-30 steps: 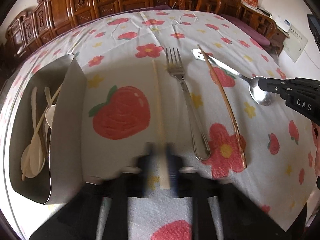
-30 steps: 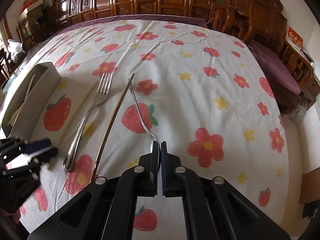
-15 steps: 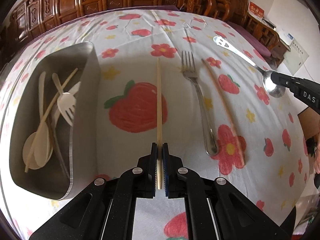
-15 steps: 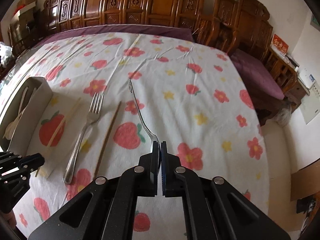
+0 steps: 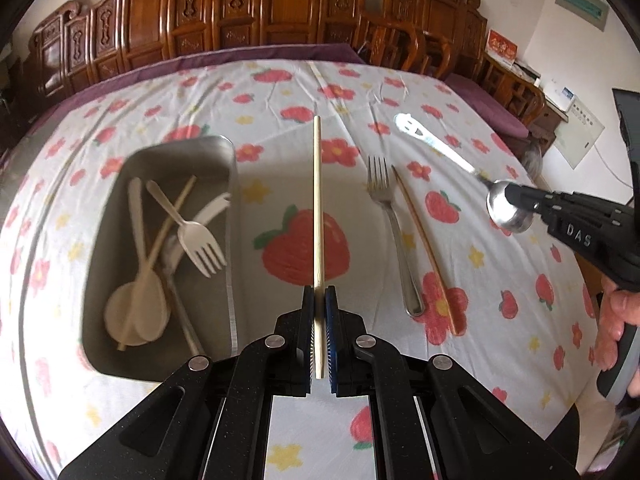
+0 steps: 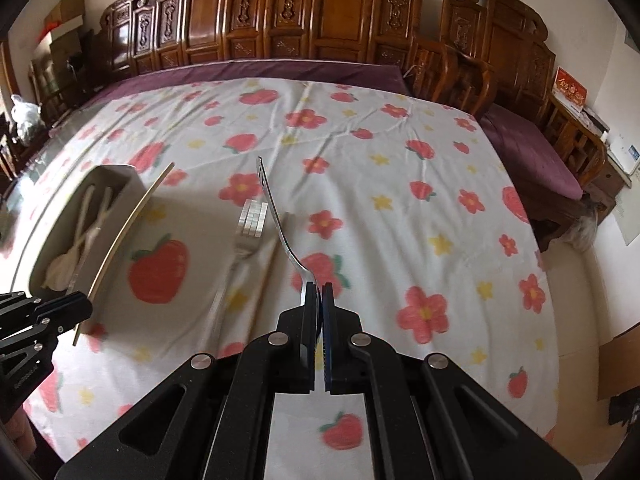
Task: Organize utensils
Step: 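Lower the chopstick into the tray and open the left gripper while the right carries the spoon, then lower the metal spoon into the tray and open the right gripper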
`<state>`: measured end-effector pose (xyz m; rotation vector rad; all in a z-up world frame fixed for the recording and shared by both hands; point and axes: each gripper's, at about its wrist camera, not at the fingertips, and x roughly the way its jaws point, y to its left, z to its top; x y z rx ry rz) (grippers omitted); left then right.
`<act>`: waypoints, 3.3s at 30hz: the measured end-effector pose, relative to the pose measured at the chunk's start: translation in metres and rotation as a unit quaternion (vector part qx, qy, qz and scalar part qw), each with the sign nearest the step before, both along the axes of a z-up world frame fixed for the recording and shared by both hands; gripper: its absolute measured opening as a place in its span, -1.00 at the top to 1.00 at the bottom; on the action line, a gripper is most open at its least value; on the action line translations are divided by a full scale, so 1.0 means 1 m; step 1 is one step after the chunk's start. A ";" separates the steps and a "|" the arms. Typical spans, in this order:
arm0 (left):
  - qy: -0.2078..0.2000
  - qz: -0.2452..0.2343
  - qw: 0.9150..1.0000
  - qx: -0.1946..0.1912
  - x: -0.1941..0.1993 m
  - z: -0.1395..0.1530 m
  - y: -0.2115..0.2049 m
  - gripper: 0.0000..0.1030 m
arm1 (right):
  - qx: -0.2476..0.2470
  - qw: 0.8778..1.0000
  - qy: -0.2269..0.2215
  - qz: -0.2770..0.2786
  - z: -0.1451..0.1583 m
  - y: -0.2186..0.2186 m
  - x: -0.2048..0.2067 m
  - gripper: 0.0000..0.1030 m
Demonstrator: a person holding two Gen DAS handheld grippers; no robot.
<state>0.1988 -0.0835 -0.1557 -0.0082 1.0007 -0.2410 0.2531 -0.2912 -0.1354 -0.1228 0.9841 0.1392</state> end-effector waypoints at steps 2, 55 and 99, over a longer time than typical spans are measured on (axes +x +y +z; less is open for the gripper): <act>-0.004 0.000 1.000 0.002 -0.003 0.005 0.005 0.91 | 0.002 1.000 0.000 0.006 0.002 0.009 -0.004 0.94; 0.018 0.039 0.999 0.029 0.014 0.001 0.127 0.87 | 0.065 0.991 0.029 0.110 0.009 0.179 -0.024 0.93; -0.052 0.069 0.996 0.024 -0.044 0.031 0.202 0.17 | 0.103 0.992 0.067 0.041 -0.026 0.240 0.004 0.85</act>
